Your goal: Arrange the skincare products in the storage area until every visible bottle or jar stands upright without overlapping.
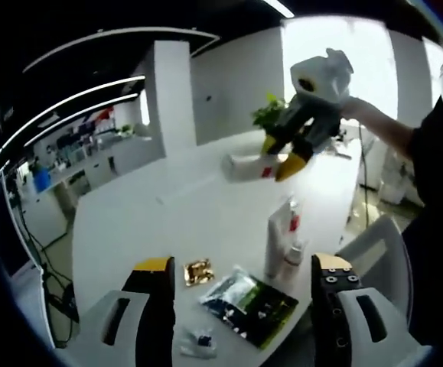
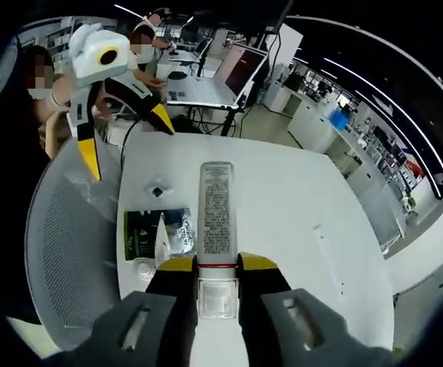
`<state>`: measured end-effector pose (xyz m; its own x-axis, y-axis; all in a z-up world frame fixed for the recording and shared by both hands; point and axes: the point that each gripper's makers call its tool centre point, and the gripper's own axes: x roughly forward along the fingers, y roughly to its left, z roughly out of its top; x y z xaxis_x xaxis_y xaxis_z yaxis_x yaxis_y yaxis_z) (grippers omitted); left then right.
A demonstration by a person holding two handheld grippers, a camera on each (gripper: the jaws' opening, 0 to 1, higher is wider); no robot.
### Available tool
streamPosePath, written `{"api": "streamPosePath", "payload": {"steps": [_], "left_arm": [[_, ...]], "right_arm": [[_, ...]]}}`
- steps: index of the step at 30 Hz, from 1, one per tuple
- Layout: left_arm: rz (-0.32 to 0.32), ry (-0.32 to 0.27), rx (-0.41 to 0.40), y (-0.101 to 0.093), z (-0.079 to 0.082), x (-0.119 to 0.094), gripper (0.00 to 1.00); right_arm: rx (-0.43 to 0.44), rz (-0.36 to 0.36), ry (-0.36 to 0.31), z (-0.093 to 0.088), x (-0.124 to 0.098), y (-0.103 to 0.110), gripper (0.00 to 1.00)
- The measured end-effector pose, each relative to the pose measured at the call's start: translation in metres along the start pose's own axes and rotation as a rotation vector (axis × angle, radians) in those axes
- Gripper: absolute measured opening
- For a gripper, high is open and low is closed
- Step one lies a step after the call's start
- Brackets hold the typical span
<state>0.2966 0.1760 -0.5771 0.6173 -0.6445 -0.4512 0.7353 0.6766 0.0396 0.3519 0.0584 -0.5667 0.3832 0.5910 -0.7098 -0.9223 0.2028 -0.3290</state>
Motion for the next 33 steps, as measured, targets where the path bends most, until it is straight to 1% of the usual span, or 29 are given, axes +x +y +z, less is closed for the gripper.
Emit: {"api": "streamPosePath", "payload": {"steps": [5, 6, 11, 15, 17, 24, 30, 33], "left_arm": [[-0.011, -0.008, 0.017, -0.004, 0.005, 0.000, 0.68], [-0.017, -0.010, 0.022, -0.006, 0.006, 0.001, 0.68], [-0.019, -0.015, 0.036, -0.008, 0.010, 0.001, 0.67], [-0.018, -0.024, 0.041, -0.009, 0.013, 0.002, 0.63], [-0.025, -0.026, 0.047, -0.012, 0.013, 0.002, 0.62], [-0.073, -0.020, 0.070, -0.028, 0.013, 0.008, 0.58], [-0.118, -0.015, 0.097, -0.041, 0.011, 0.012, 0.53], [-0.139, -0.007, 0.111, -0.047, 0.009, 0.015, 0.48]], "right_arm": [[-0.021, 0.022, -0.010, 0.008, -0.007, 0.011, 0.18], [-0.030, 0.033, -0.011, 0.010, -0.008, 0.017, 0.18], [-0.042, 0.060, -0.020, 0.014, -0.010, 0.031, 0.18], [-0.044, 0.081, -0.016, 0.012, -0.008, 0.041, 0.18], [-0.045, 0.103, -0.013, 0.010, -0.006, 0.050, 0.18], [-0.044, 0.161, -0.014, 0.006, 0.004, 0.076, 0.18], [-0.065, 0.206, 0.001, 0.003, 0.011, 0.092, 0.18], [-0.076, 0.227, 0.007, 0.002, 0.015, 0.099, 0.18]]}}
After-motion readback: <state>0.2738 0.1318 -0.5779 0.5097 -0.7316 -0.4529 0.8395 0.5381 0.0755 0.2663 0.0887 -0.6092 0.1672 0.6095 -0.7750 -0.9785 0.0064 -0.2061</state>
